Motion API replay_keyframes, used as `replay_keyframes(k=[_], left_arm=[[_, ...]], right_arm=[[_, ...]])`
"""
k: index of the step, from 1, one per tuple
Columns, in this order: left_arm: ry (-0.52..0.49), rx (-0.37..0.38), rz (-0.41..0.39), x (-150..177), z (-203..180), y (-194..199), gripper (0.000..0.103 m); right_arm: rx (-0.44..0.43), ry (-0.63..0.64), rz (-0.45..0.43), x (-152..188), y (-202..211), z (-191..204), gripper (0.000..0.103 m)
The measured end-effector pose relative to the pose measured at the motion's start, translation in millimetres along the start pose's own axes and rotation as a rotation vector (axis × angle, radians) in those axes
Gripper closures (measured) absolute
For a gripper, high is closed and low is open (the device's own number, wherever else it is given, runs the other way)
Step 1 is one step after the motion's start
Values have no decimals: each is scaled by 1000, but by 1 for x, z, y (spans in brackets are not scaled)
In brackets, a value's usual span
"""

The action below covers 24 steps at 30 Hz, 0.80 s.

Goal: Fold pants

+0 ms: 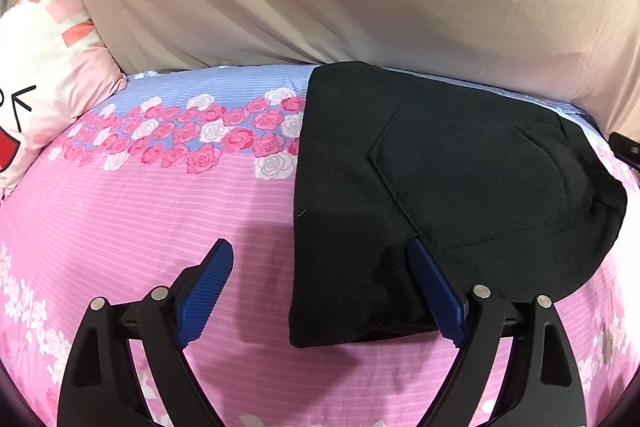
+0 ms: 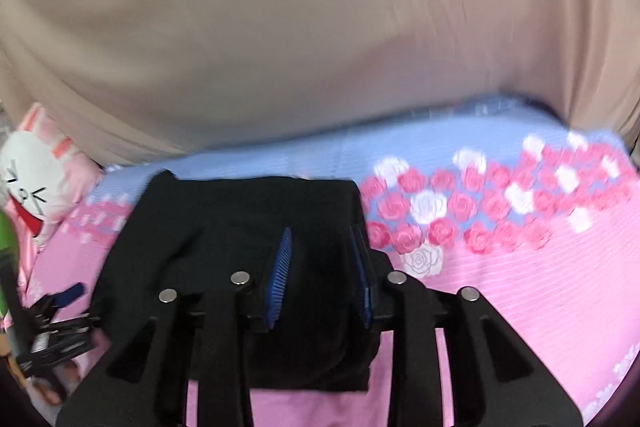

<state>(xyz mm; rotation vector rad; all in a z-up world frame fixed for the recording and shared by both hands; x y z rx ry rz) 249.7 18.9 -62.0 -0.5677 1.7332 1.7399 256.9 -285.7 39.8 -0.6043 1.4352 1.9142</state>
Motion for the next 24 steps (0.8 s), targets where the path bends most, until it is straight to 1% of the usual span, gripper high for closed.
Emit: replay_keyframes(k=[2,3,5,6,7,8,9,12,15,18,22,24], left_arm=[[-1,-5,-2,0,0,0,16],[0,-1,-2,0,-1,0,16],[0,-5,-2,1,-1,1,16],[-5,-10,-5,2,-1,1,16],[-8,-10,-3,2,-1,1,16],[-3,-4,1,2,-1,0,16],[0,-1,3,1,0,0,16],[1,6,3,1,0,1,16],[-7,-2,-2,1,-1,1,16],[-13,-9,-6,2,-2,1,16],[-12,-10,-7,2,-2,0,16],[-13,-13,-9,2,-2,1,16]], right_arm=[[71,53,122,23,-35,-4,75],[105,68,163,33,-48,-8,75],[114,63,118,34,-38,-5,74],[104,50,106,31,-31,-3,66],[75,29,83,28,-21,-1,43],[65,13,64,28,-15,-3,30],[74,2,62,30,-14,-6,25],[73,-28,107,43,-25,-15,26],[57,-51,130,60,-32,-19,26],[49,-71,121,63,-34,-17,26],[83,-59,56,60,-11,-13,25],[81,-61,62,63,-10,-11,22]])
Point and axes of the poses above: each gripper's, at about its wrist camera, not at the fingertips, and y roughly against the way its jaws point, z to its left, x to its underside, the point moved 7 cm from there along -y, roughly the way its jaws point, and after that the axes turned 4 degrees about -y, right-handed, at the moved point
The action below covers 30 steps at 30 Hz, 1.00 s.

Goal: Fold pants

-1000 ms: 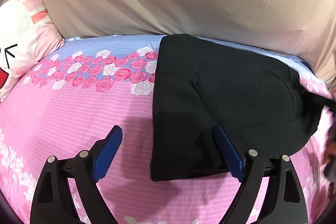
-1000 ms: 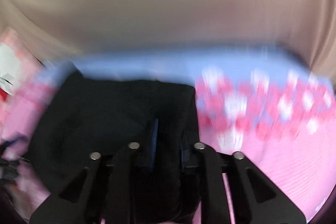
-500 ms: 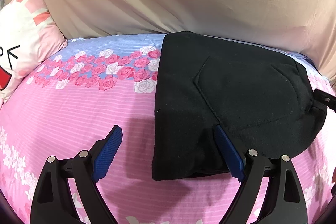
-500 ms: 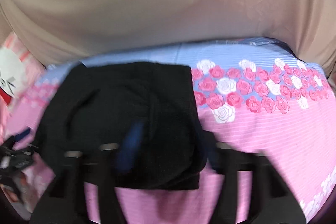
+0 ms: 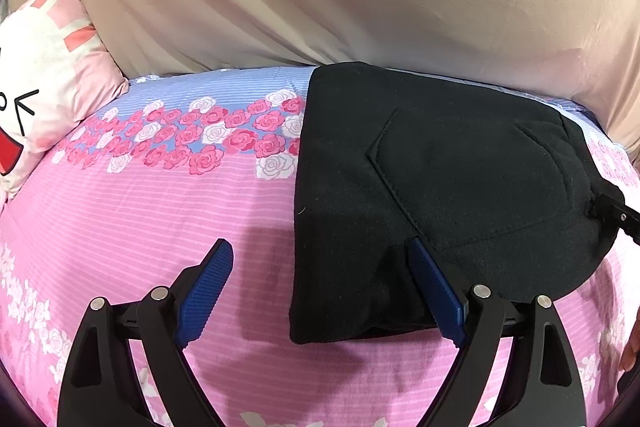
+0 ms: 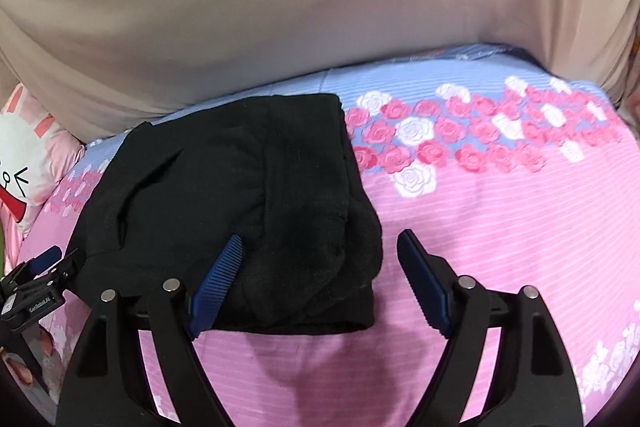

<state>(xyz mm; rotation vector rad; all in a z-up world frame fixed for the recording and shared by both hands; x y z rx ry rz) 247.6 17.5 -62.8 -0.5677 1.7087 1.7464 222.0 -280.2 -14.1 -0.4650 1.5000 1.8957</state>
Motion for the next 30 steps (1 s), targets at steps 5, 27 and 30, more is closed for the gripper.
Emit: replay_keyframes(k=[5,27,30], left_arm=[[32,73,21,1,2,0,16],[-88,40,-202,10,-26,63,15],[-140,-19,-342,28,-50,104,9]], right_arm=[[-78,-101,82,11,-15,-8,16],[53,-13,-162,38,67,5,9],[70,3,-204,65,94,8,8]])
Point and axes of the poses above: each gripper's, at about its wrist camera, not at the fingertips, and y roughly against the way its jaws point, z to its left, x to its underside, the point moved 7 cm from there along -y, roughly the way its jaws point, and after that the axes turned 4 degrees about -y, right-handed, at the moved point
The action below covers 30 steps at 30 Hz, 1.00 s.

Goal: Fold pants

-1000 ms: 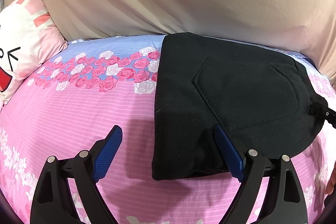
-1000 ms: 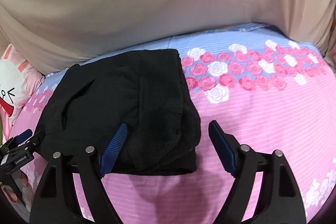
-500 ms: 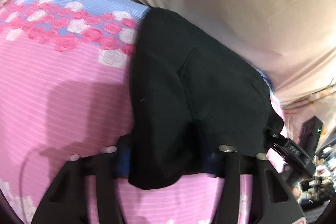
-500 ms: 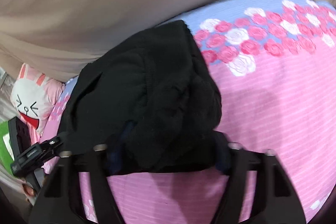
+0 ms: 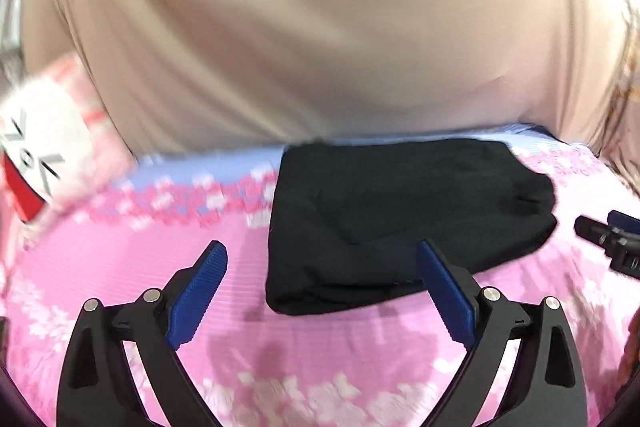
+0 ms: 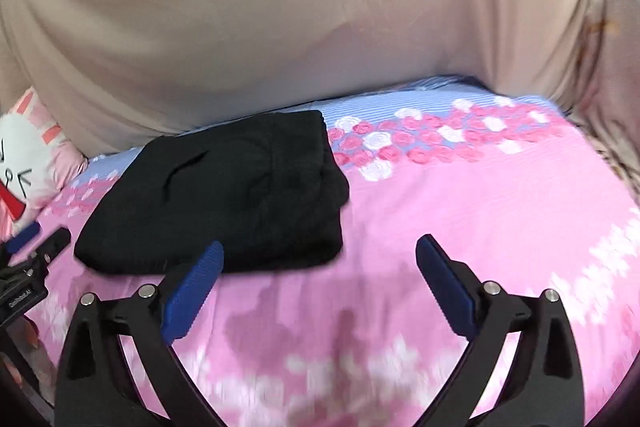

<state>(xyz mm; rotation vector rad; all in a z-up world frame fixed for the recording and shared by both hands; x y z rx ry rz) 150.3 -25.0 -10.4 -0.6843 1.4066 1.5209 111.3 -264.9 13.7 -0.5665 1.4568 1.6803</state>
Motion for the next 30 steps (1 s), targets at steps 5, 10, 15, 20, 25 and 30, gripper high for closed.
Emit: replay_keyframes(k=[5,10,15,20,25,30], left_arm=[[-82,-35,-47,12,-38,26,5],[-31,-80,-5,34,-35,31,5],[116,-95,37,50,-8,30,5],[167,-75,97,57,0,20,5],[163,-62,114,58,-1,16,5],[156,-60,112,58,-1,16,5]], right_arm=[[-10,-35,-23,30,28,-2,7],[-26,-34,18,56,36,5,7],[-8,51,-4,60,39,22,5],[55,76,50,65,27,23,5],[74,90,58,67,25,25,5],[80,84,61,68,26,24,5]])
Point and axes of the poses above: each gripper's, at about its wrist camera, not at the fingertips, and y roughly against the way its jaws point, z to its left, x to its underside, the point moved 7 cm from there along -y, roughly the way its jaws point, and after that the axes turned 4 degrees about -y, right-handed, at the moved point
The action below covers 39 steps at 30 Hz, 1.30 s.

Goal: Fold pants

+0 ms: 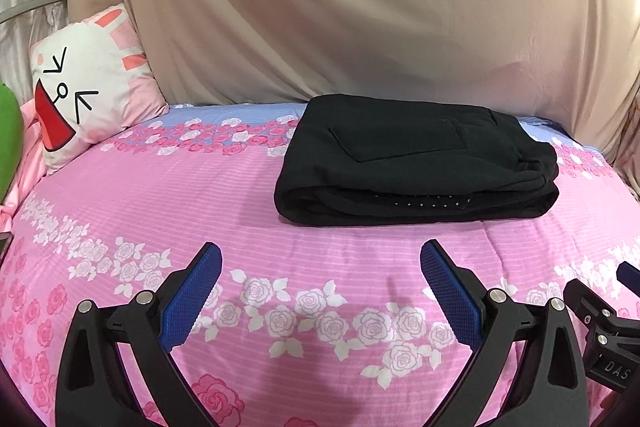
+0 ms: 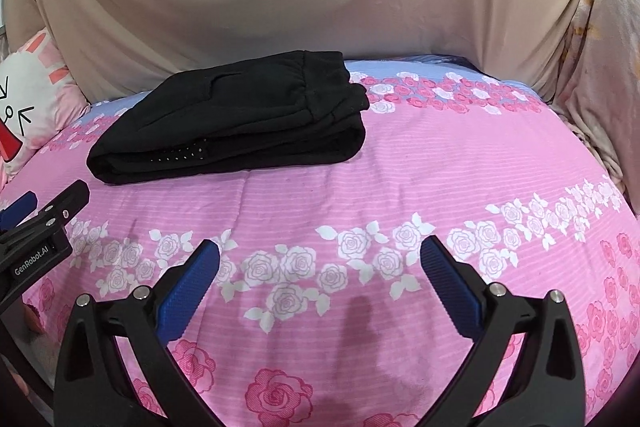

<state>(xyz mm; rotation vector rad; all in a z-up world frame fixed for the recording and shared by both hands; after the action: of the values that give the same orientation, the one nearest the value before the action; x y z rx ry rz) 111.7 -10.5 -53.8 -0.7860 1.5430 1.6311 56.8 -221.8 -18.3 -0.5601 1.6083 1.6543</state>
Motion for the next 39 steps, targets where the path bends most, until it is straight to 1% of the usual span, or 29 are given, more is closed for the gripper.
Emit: replay_keyframes(k=[17,25,28,32,35,39], left_arm=[[2,-4,3,0,0,0,5],[41,5,5,2,5,3,5],[42,16,5,2,4,4,5],[12,11,5,2,1,5,5],[-33,-18,14,2,-4,4,5],[-69,-19,5,1,-9,6,5]], right_arm=[[-1,2,0,-1,-1,-1,5],[1,1,-2,0,0,-2,5],[1,1,-2,-1,0,-2,5],[1,2,-2,-1,0,-1,5],[0,3,-3,-1,0,-2,5],[0,3,-2,-1,0,-1,5]])
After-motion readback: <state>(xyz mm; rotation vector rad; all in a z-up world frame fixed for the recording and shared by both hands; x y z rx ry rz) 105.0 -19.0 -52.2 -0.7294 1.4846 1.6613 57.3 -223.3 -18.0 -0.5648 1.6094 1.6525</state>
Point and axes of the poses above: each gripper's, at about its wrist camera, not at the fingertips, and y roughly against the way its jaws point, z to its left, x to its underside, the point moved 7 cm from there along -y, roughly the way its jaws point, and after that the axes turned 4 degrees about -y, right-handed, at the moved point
